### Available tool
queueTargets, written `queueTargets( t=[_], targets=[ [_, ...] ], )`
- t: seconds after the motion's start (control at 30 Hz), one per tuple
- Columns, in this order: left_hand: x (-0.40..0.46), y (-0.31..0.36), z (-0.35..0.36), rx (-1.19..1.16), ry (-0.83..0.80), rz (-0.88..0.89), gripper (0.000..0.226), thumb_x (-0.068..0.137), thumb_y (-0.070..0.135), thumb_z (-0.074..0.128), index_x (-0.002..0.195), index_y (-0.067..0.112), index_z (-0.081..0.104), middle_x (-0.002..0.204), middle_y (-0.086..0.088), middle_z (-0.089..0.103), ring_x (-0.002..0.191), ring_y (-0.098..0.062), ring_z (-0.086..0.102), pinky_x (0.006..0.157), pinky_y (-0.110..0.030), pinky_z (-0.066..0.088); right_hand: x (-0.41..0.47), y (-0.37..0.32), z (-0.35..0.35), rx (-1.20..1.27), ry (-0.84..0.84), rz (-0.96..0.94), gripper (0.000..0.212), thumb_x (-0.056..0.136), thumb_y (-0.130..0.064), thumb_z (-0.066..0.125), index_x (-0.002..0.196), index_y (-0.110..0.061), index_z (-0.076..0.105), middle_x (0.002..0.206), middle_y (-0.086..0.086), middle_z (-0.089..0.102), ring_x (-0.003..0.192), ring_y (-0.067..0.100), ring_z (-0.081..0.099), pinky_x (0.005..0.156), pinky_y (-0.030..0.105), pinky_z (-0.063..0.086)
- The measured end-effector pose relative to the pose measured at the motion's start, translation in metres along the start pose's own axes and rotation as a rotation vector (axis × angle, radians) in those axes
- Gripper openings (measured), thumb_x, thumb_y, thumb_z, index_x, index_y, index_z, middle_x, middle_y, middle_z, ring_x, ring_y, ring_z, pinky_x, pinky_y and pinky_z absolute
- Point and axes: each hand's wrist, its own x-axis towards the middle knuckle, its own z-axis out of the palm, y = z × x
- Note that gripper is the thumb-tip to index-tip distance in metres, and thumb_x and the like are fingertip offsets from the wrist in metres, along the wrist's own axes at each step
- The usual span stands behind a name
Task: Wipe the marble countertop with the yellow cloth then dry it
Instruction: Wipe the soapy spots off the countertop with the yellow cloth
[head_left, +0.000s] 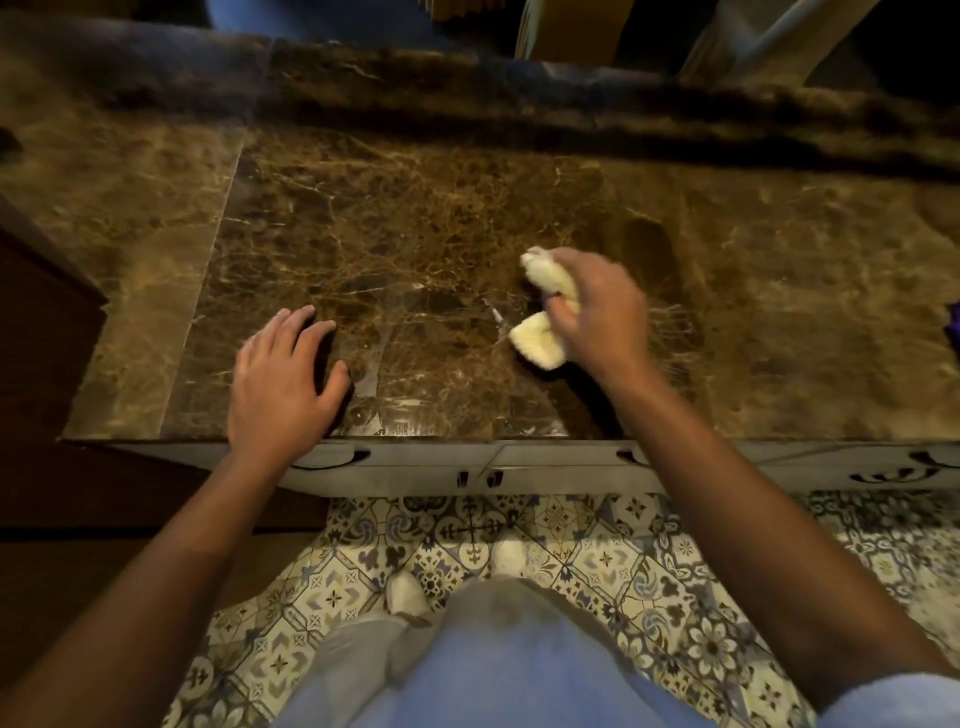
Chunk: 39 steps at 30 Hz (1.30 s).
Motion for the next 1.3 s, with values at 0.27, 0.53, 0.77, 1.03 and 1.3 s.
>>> queueTargets(
  t=[0.27, 0.53, 0.77, 1.03, 1.3],
  targets=[
    [0.002, -0.001, 0.003, 0.015, 0.004, -0.01, 0.061, 0.096, 0.051, 0.041, 0.144, 0.016, 0.054, 0.158, -0.011, 0.048, 0.152, -0.033, 0.036, 0.12, -0.057, 0.029, -0.017, 0.078, -0.019, -0.126, -0.005, 0.261, 0.059, 0.088, -0.037, 0.057, 0.145, -0.021, 0.049, 0.16, 0.006, 0.042, 0.151, 0.035, 0.028, 0.12, 0.056, 0.026],
    [0.002, 0.003, 0.0, -0.002, 0.028, -0.015, 0.055, 0.096, 0.045, 0.048, 0.141, 0.015, 0.058, 0.155, -0.011, 0.051, 0.15, -0.032, 0.039, 0.118, -0.054, 0.031, -0.013, 0.006, 0.032, 0.144, -0.089, 0.043, 0.051, 0.089, -0.015, 0.059, 0.14, -0.016, 0.057, 0.16, 0.01, 0.043, 0.151, 0.033, 0.033, 0.121, 0.053, 0.029],
    [0.001, 0.006, -0.004, -0.008, 0.012, -0.038, 0.056, 0.096, 0.044, 0.047, 0.142, 0.015, 0.058, 0.156, -0.01, 0.051, 0.151, -0.032, 0.039, 0.118, -0.054, 0.032, -0.011, -0.042, 0.034, 0.359, -0.249, -0.16, 0.063, 0.076, -0.004, 0.065, 0.137, -0.019, 0.062, 0.147, 0.005, 0.058, 0.132, 0.023, 0.053, 0.108, 0.042, 0.046],
    [0.002, 0.008, -0.006, 0.0, -0.029, -0.049, 0.056, 0.097, 0.044, 0.045, 0.145, 0.015, 0.054, 0.159, -0.011, 0.047, 0.153, -0.033, 0.035, 0.12, -0.056, 0.029, 0.023, 0.074, -0.066, -0.355, 0.077, 0.085, 0.063, 0.083, -0.023, 0.075, 0.141, -0.019, 0.053, 0.148, 0.012, 0.054, 0.121, 0.039, 0.053, 0.099, 0.048, 0.045],
    [0.005, 0.008, -0.002, 0.009, -0.021, -0.052, 0.049, 0.1, 0.03, 0.063, 0.145, 0.011, 0.056, 0.159, -0.014, 0.048, 0.153, -0.034, 0.034, 0.121, -0.057, 0.026, -0.034, 0.056, -0.045, 0.016, 0.075, -0.069, 0.036, 0.092, -0.029, 0.072, 0.126, -0.02, 0.067, 0.138, 0.002, 0.062, 0.123, 0.021, 0.054, 0.1, 0.032, 0.043]
  ],
)
